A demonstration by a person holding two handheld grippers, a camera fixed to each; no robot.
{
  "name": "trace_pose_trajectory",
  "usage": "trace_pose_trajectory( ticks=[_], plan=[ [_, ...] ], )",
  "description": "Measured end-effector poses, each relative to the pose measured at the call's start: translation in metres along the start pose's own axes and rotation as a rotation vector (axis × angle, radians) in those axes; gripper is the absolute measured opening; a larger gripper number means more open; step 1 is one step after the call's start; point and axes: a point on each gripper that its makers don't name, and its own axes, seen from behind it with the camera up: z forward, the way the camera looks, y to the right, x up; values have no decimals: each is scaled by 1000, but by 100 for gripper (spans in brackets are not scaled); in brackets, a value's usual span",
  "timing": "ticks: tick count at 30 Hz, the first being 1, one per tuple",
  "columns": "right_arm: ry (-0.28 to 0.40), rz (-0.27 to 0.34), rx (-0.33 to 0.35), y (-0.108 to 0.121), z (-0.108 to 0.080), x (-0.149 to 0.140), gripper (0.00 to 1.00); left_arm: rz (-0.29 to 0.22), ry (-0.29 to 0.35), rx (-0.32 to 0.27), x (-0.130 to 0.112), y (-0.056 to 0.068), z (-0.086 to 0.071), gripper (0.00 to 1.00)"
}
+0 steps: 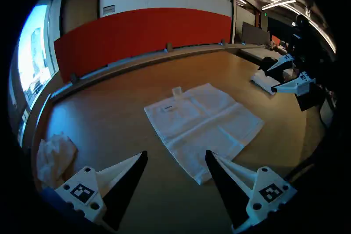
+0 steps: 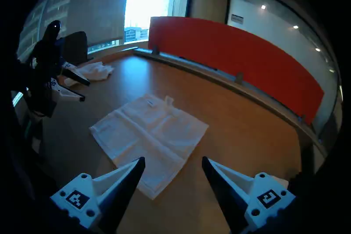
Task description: Fold towel
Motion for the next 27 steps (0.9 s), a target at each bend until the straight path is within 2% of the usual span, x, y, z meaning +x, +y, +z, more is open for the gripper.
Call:
trace_pose_trajectory(
  ticks=[6, 15, 23, 27],
  plan=[
    [-33, 0, 16, -8, 15, -22, 100, 7, -64, -45, -30, 15, 16, 97],
    [-95, 3, 43, -19, 30, -60, 100, 11, -169, -80, -70, 30, 37, 97],
    [-150, -9, 72, -28, 41, -89, 98, -16, -203, -95, -81, 39, 51, 97],
    [-156, -7, 78, -30, 44, -94, 95, -22, -213, -104, -84, 43, 55, 97]
  ],
)
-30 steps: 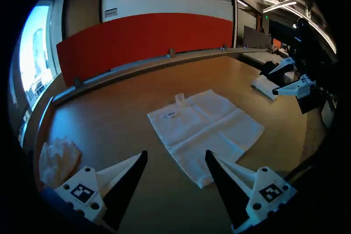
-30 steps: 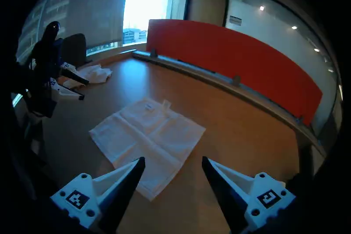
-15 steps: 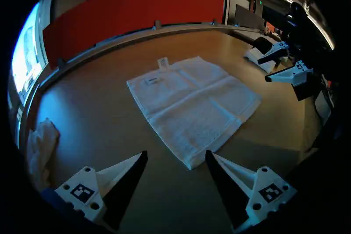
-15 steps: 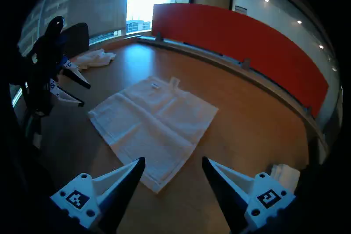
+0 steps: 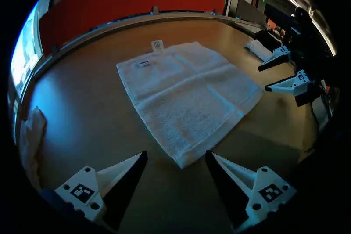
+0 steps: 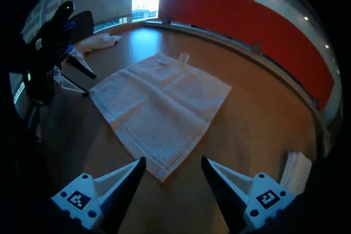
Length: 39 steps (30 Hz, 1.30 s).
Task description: Fold towel
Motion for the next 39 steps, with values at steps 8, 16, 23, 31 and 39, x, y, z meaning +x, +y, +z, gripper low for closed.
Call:
trace_pose_trajectory(
  ticks=[8, 16, 23, 31, 39],
  plan=[
    [-18, -7, 18, -5, 4, -8, 78, 2, -15, -9, -3, 6, 4, 87],
    [-40, -13, 31, -8, 5, -17, 71, 11, -20, -3, -4, 10, 5, 81],
    [-60, -17, 44, -10, 8, -25, 64, 7, -26, 12, -5, 9, 7, 77],
    [-59, -6, 57, -14, 9, -26, 58, 14, -28, 16, -6, 9, 7, 77],
    [-57, 19, 69, -20, 10, -26, 39, 44, -34, 56, -7, 5, 8, 63]
  ],
)
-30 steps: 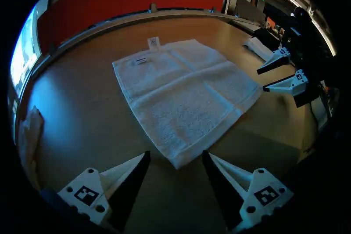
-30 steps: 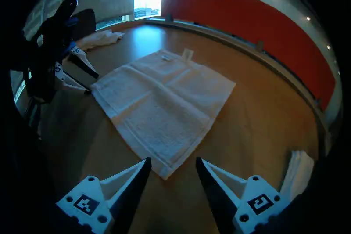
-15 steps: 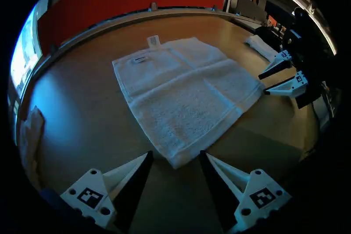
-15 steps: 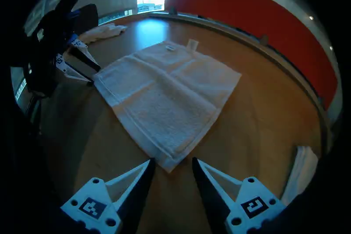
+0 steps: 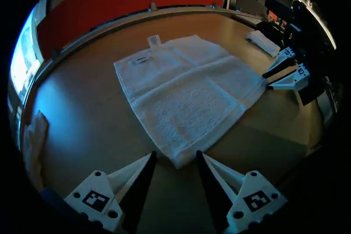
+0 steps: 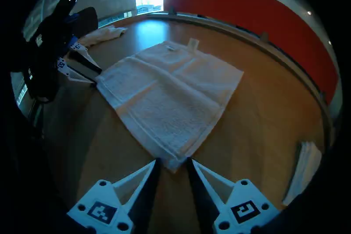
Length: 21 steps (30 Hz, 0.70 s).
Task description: Fold towel
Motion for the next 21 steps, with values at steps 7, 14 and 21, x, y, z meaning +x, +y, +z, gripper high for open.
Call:
trace_pose_trajectory(
  ticks=[7, 14, 21],
  plan=[
    [-1, 14, -2, -2, 0, 1, 22, -21, -7, 12, 0, -4, 1, 44],
    [14, 26, -13, -3, -2, 8, 15, -34, -11, 23, -1, -5, 0, 22],
    [37, 49, -28, 4, -8, 17, 15, -85, -15, -10, 1, 3, -5, 19]
  ],
)
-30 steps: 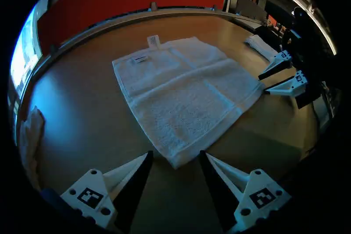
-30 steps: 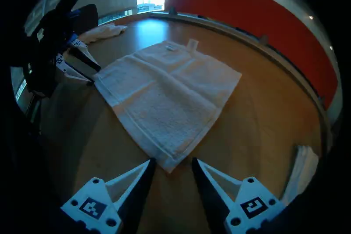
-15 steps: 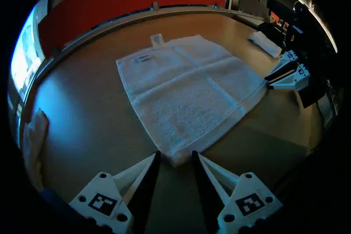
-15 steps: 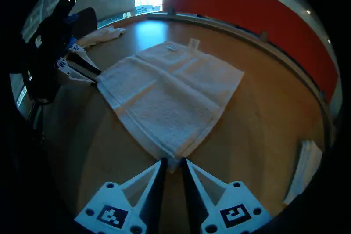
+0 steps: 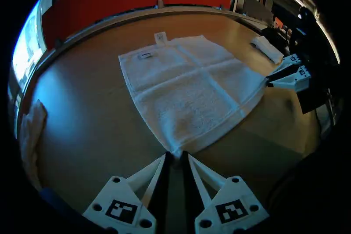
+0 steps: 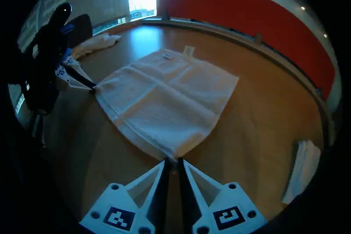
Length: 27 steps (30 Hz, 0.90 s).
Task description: Fold towel
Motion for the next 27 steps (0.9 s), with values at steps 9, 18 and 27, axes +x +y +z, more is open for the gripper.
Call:
trace_pose_trajectory(
  ticks=[9, 18, 27],
  plan=[
    [26, -13, -2, 4, -16, 17, 14, -46, 27, 12, 13, 1, -16, 19],
    [61, -44, -9, 5, -45, 48, 14, -95, 60, 17, 42, 1, -49, 18],
    [88, -50, -16, 4, -77, 75, 15, -123, 97, 23, 70, 3, -83, 18]
  ],
)
